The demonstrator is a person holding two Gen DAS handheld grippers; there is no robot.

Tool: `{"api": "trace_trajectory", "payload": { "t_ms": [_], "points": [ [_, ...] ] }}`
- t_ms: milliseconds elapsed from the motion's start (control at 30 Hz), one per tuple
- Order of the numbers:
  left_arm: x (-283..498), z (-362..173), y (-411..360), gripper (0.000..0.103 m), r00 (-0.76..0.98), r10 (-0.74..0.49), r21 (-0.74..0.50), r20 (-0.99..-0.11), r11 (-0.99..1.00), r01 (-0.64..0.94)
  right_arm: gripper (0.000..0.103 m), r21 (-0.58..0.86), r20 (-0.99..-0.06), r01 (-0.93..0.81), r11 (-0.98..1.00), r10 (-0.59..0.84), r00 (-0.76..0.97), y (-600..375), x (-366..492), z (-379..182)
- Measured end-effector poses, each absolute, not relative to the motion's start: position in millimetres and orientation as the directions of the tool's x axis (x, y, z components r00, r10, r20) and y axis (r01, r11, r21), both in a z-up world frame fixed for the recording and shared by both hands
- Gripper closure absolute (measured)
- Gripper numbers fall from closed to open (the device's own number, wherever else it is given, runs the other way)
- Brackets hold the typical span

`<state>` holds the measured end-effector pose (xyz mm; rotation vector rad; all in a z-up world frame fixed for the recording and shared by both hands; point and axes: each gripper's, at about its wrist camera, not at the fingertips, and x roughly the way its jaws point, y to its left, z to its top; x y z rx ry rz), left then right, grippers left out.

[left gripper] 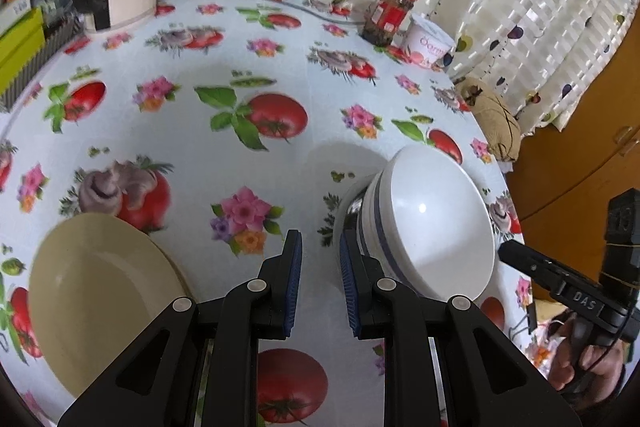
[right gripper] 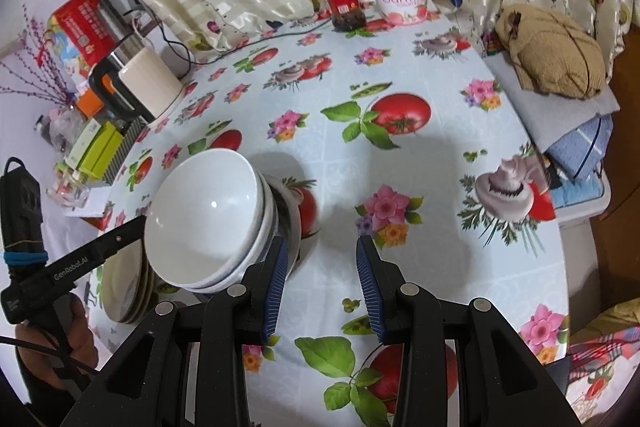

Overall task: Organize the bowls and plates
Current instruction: 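Lift the steel bowl with its white bowls using both grippers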

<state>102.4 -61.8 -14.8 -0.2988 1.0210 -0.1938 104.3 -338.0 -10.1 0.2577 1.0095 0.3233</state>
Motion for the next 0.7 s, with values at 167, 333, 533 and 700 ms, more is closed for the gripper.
{"api": "trace_trajectory", "payload": {
  "t_ms": [167,333,533,700],
  "points": [
    [106.0,-26.6,-63.8,0.083,0.466,-0.347,-0.38,-0.814,0.925,0.025,0.068,0.407,-0.789,-0.143,0.902,0.426,0.442,-333.3,108.9,-27.6],
    [109.1,-36.6,-67.5,0.083,0.432,-0.377,-0.406,-0.82,0.914,0.027,0.068,0.432,-0.785,-0.162,0.887,0.458,0.417,-325.4,110.5,-36.2],
    [113.6,-45.3,-70.9,0.083,0.406,-0.391,-0.418,-0.826,0.908,0.024,0.074,0.448,-0.785,-0.167,0.878,0.476,0.396,-320.3,115.3,-44.5],
    [115.4,-46.9,-71.9,0.083,0.407,-0.393,-0.419,-0.824,0.908,0.029,0.082,0.463,-0.783,-0.172,0.87,0.492,0.38,-316.2,118.9,-51.0]
  ]
}}
